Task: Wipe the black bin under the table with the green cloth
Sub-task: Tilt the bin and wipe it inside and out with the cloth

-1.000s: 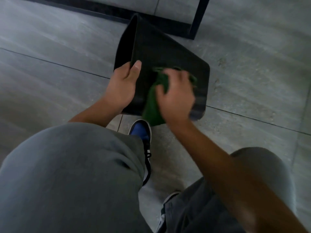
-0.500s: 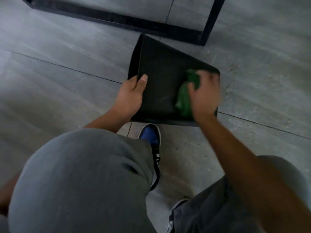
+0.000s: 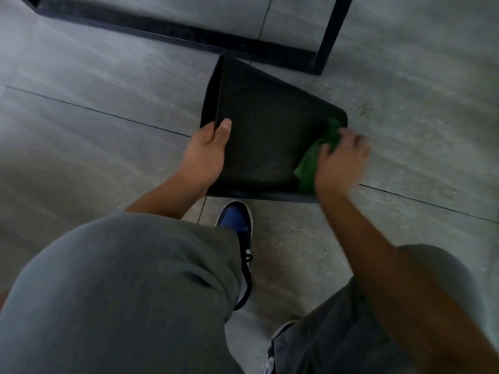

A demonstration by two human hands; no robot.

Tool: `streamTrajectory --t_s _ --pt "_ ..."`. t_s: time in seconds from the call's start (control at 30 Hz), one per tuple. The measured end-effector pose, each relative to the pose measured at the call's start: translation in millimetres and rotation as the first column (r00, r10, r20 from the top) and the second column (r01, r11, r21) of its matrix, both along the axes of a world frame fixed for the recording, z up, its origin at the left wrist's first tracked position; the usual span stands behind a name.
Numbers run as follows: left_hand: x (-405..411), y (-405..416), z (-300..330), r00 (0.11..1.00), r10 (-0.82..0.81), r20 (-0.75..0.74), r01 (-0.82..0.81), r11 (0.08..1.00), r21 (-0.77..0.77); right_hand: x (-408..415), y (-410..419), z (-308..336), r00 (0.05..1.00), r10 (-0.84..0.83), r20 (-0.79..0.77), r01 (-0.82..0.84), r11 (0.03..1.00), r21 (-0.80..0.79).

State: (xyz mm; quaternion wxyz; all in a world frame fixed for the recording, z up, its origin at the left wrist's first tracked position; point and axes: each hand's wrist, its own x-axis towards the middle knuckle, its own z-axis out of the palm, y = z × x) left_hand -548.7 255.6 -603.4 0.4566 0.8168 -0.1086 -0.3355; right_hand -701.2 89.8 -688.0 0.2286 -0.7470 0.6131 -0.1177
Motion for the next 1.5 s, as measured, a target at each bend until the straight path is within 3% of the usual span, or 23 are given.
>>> streamTrajectory --t_s 0.03,0.1,0.17,0.2,0.27,0.33,0.4,0.43,0.5,0.57,0.7,0.77,0.83,0.9,0.97,1.03,1.1,1.23,1.3,1.37,1.43,1.5 --pt "0 -2 3 1.000 -0.005 0.018 0.005 1.000 0.001 16 30 10 0.985 0.150 0.082 -0.143 0.985 -0.094" --pt "-2 -2 5 0.998 0.011 0.061 -0.011 1.000 0.003 37 76 21 0.857 0.470 0.210 -0.425 0.876 -0.227" --pt "-2 3 4 0.999 0.019 0.045 -0.019 1.000 0.008 38 58 23 0.791 0.570 0.223 -0.524 0.819 -0.235" --pt "-1 6 3 1.000 0.017 0.025 -0.017 1.000 0.000 33 34 16 0.851 0.479 0.214 -0.448 0.876 -0.177" --pt "0 8 0 1.000 0.024 0.017 -0.024 1.000 -0.009 12 -15 3 0.984 0.148 0.100 -0.148 0.989 -0.010" --pt "2 6 0 0.999 0.005 0.045 -0.006 1.000 0.025 -3 -19 2 0.998 0.013 -0.067 -0.009 0.998 0.060" --pt "1 3 5 0.999 -0.022 0.049 0.020 0.999 0.035 0 11 19 0.978 0.209 0.014 -0.209 0.975 0.072" --pt "0 2 7 0.998 -0.026 0.056 0.024 0.999 0.037 3 25 31 0.925 0.356 0.133 -0.368 0.927 0.077" --pt "1 1 8 0.994 -0.034 0.106 0.031 0.999 0.035 13 33 61 0.727 0.583 0.363 -0.654 0.749 0.107" --pt "1 -2 10 0.984 -0.078 0.159 0.070 0.996 0.052 30 16 77 0.641 0.651 0.407 -0.741 0.664 0.103" --pt "0 2 9 0.986 -0.091 0.138 0.083 0.994 0.068 42 -29 63 0.781 0.484 0.395 -0.599 0.759 0.254" --pt "1 6 6 0.994 -0.078 0.083 0.073 0.996 0.059 30 -33 42 0.838 0.426 0.340 -0.496 0.855 0.151" --pt "4 7 3 0.994 -0.085 0.069 0.082 0.995 0.050 17 -30 27 0.899 0.257 0.355 -0.308 0.947 0.095" --pt "5 5 1 0.992 -0.101 0.079 0.098 0.994 0.038 9 -21 15 0.926 0.043 0.376 -0.090 0.990 0.109" --pt "5 4 0 0.990 -0.111 0.092 0.109 0.994 0.030 8 -8 9 0.933 -0.054 0.355 0.031 0.997 0.070" --pt "7 6 -4 0.988 -0.114 0.102 0.111 0.993 0.033 13 9 11 0.962 -0.011 0.273 0.004 1.000 0.028" --pt "8 5 -6 0.986 -0.119 0.118 0.117 0.993 0.025 25 29 16 0.965 0.155 0.212 -0.141 0.987 -0.078" --pt "8 3 -1 0.976 -0.141 0.163 0.146 0.989 -0.014 70 70 34 0.815 0.521 0.253 -0.423 0.834 -0.354" --pt "9 8 -3 0.981 -0.123 0.150 0.125 0.992 -0.006 79 61 33 0.778 0.595 0.199 -0.487 0.773 -0.407" --pt "10 12 -6 0.990 -0.094 0.102 0.095 0.995 -0.005 64 26 17 0.865 0.481 0.143 -0.409 0.841 -0.355" --pt "11 13 -9 0.996 -0.069 0.057 0.069 0.998 -0.002 26 -7 -5 0.963 0.248 0.104 -0.219 0.948 -0.229" --pt "13 11 -12 1.000 -0.016 -0.001 0.016 1.000 -0.017 -16 -18 -19 0.995 0.085 0.054 -0.079 0.992 -0.100"
